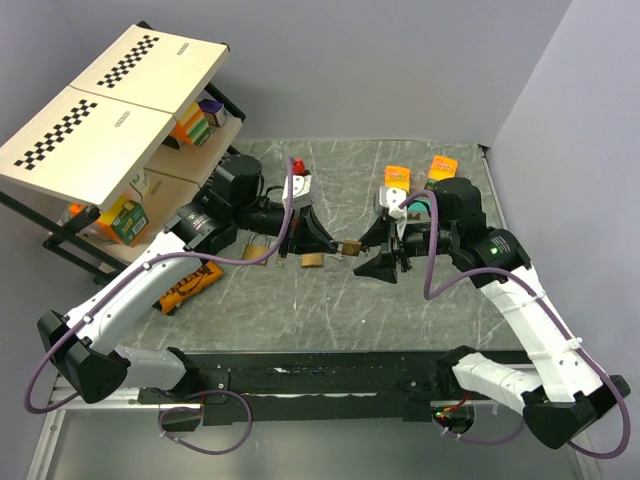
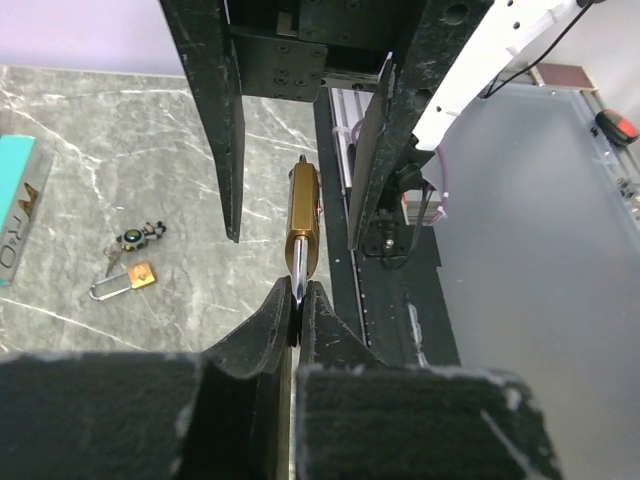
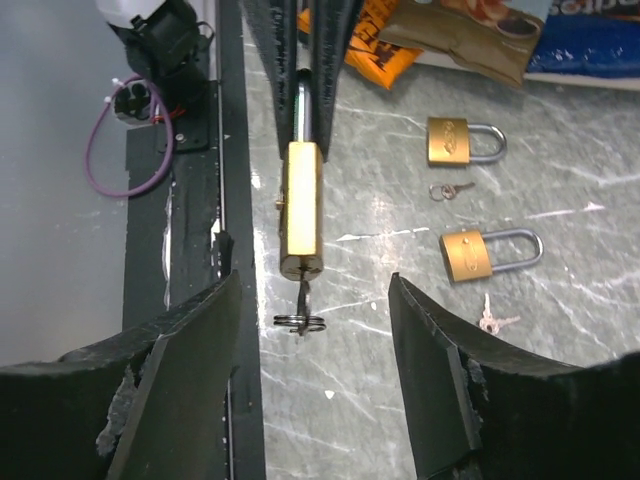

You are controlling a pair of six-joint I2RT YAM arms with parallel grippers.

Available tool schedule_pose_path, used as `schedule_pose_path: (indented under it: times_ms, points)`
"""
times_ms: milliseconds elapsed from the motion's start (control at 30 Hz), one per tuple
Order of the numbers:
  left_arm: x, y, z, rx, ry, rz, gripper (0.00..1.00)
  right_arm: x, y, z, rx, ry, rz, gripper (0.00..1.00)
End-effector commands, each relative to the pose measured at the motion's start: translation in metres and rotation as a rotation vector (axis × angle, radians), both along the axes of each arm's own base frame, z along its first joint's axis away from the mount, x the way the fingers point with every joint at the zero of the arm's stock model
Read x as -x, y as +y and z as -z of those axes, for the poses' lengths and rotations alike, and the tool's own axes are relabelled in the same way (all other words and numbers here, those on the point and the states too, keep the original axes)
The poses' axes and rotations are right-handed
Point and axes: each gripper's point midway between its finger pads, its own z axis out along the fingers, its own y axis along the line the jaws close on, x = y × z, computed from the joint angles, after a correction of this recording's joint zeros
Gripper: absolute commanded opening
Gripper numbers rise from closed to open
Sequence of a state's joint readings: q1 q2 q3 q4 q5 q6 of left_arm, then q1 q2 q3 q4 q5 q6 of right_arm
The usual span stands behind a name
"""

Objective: Lock with the key
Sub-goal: Lock the lock.

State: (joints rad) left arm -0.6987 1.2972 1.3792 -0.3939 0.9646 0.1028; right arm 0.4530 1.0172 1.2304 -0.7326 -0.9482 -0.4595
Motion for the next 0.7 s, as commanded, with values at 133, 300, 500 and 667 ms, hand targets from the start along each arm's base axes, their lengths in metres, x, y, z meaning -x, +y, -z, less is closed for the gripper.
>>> schedule_pose_path:
  times_ms: [133, 300, 500, 667]
  points:
    - [0.005, -0.001, -0.015, 0.031, 0.009, 0.026, 0.01, 0.005, 0.001, -0.039, -0.068, -0.107, -0.036, 0.63]
    - [0.004, -0.002, -0.012, 0.021, 0.036, 0.026, 0.01, 0.002, 0.003, -0.043, -0.075, -0.11, -0.033, 0.58]
    - [0.003, -0.003, -0.011, 0.018, 0.041, 0.027, 0.01, 0.001, 0.007, -0.04, -0.075, -0.081, -0.052, 0.46]
    - [0.004, -0.003, -0.01, 0.021, 0.044, 0.029, 0.01, -0.002, 0.009, -0.037, -0.064, -0.071, -0.052, 0.43]
